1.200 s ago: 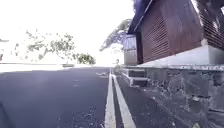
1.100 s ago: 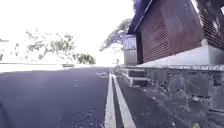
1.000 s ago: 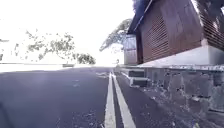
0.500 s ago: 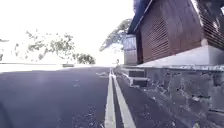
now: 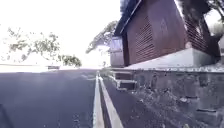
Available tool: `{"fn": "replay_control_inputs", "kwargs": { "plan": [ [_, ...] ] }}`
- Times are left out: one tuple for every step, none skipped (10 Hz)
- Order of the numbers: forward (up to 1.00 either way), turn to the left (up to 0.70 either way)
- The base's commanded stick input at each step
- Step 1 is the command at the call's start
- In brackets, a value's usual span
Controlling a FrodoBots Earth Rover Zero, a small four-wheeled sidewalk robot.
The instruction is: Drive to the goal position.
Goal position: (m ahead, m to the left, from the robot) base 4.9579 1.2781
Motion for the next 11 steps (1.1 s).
{"fn": "replay_control_inputs", "kwargs": {
  "plan": [
    [0.70, 0.00],
    [0.70, 0.00],
    [0.70, 0.00],
    [0.00, 0.00],
    [0.00, 0.00],
    [0.00, 0.00],
    [0.00, 0.45],
    [0.00, 0.45],
    [0.00, 0.45],
    [0.00, 0.45],
    [0.00, 0.45]
  ]
}}
